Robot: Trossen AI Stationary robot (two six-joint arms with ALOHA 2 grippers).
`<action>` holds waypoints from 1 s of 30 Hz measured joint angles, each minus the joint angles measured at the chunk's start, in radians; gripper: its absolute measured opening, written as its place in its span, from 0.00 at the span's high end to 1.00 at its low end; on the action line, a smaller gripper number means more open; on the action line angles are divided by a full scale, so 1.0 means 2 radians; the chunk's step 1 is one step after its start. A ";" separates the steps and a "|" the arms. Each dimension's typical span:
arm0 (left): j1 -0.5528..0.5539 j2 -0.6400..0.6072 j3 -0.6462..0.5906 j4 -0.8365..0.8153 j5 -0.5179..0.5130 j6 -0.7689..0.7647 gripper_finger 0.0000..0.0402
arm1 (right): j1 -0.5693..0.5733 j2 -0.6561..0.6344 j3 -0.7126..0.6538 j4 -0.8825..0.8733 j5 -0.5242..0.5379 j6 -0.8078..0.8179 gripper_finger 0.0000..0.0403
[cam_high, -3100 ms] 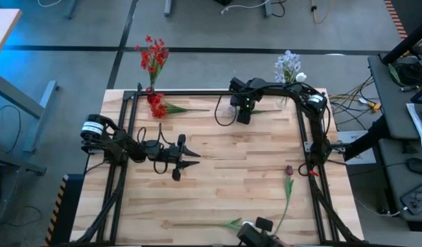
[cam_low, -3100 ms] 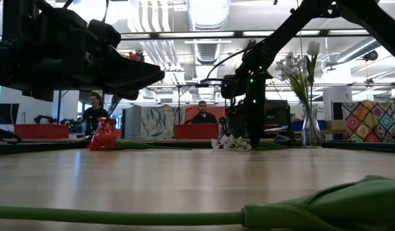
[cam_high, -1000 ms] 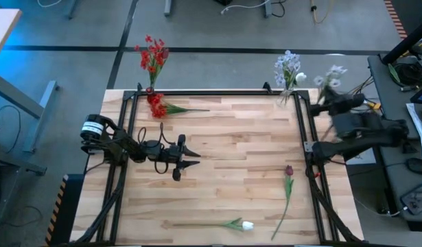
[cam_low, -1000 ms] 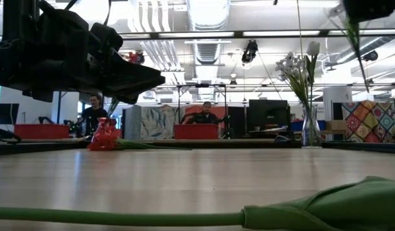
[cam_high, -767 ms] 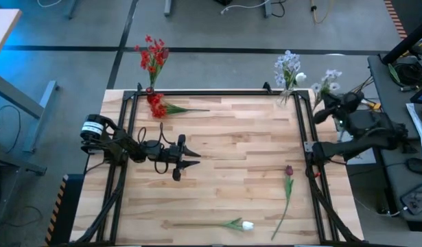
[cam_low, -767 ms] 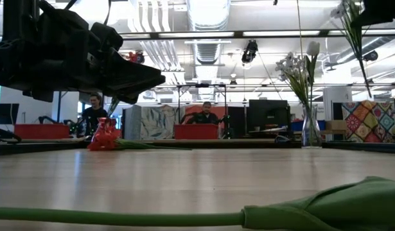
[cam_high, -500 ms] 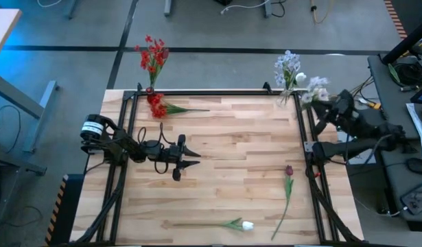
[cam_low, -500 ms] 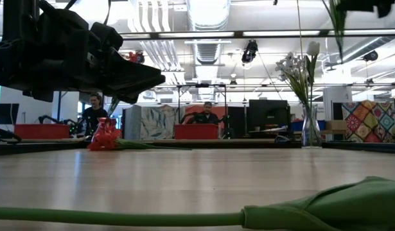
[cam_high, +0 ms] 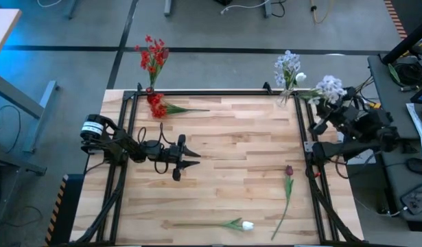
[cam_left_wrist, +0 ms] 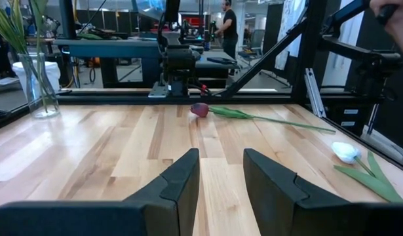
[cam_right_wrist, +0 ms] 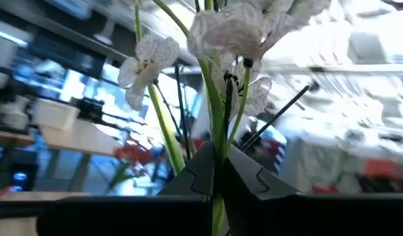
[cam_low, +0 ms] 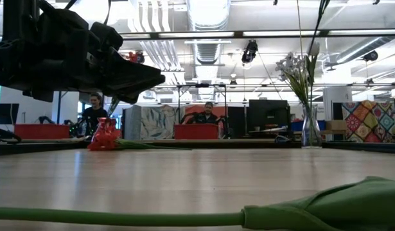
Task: Sort flowers into vase by color
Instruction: Put the white flowers into the transparent flower vase
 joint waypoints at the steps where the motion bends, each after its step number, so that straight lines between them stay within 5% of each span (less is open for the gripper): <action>1: 0.000 0.000 0.000 0.000 0.000 0.000 0.74 | 0.000 -0.007 0.000 -0.005 -0.017 -0.003 0.98; 4: 0.000 0.000 0.000 0.000 0.000 0.002 0.74 | 0.000 -0.036 0.006 -0.041 -0.051 0.013 0.98; 13: 0.000 0.000 0.000 0.000 0.000 0.002 0.74 | 0.003 -0.082 0.008 -0.139 -0.042 0.072 0.98; 30: 0.000 0.000 0.001 0.001 0.001 0.002 0.74 | 0.003 0.016 -0.005 -0.115 -0.061 0.146 0.98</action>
